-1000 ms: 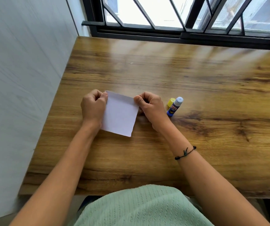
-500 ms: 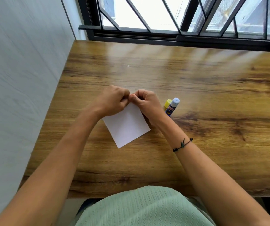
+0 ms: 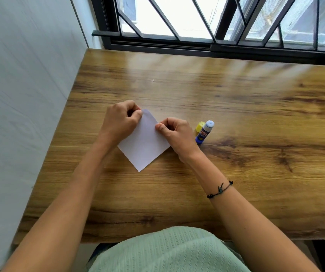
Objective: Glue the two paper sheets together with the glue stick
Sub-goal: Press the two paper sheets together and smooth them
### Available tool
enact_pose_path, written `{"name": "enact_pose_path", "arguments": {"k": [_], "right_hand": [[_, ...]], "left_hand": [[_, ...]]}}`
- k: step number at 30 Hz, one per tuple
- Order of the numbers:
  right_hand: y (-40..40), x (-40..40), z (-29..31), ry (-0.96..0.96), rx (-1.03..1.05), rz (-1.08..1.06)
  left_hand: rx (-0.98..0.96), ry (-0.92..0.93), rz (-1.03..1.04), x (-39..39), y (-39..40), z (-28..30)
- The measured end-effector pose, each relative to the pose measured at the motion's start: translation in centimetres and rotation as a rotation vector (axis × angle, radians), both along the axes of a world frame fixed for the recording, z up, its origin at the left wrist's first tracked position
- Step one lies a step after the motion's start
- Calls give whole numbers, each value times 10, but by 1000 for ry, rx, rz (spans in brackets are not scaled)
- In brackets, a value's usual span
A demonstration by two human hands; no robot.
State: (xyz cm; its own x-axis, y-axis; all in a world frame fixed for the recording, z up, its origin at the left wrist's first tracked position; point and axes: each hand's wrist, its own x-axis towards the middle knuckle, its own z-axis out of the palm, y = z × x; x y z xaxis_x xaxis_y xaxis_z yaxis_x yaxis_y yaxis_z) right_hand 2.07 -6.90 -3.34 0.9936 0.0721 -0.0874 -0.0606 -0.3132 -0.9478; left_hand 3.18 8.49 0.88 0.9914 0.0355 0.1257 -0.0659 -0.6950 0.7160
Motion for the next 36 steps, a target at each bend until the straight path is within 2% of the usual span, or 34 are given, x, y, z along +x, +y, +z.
{"name": "enact_pose_path", "arguments": {"k": [3, 7, 9, 10, 12, 13, 15, 17, 20, 23, 26, 30, 33, 36], "right_hand": [[-2, -2, -2, -10, 5, -40], [-2, -1, -2, 1, 1, -50], [-1, -1, 0, -5, 1, -63], [-2, 0, 1, -7, -13, -56], [-2, 2, 6, 3, -83, 35], [-3, 4, 8, 10, -119, 97], [-3, 8, 12, 18, -158, 179], [-3, 12, 14, 5, -164, 204], [-3, 16, 20, -15, -161, 220], [-4, 18, 27, -26, -177, 220], [-2, 19, 29, -24, -76, 159], [9, 16, 25, -6, 25, 64], [11, 13, 22, -2, 30, 25], [9, 1, 13, 33, -18, 12]], "left_hand": [[-75, 47, 85, 1, 10, -1], [-190, 221, 139, 4, 23, -4], [-86, 288, 121, 4, 26, -5], [32, 248, 120, 4, 26, -4], [246, 35, 106, 2, 24, -1], [275, -61, 59, 1, 21, 2], [280, -124, -129, -2, 11, 7], [308, -66, -318, -6, -1, 6], [381, -16, -415, -8, -10, 1], [283, -17, -391, -11, -8, 2], [151, -50, -296, -12, -6, 9], [111, -100, -164, -12, -7, 12], [27, -65, -68, -13, -3, 9], [-176, 16, 44, -11, 7, 11]]}}
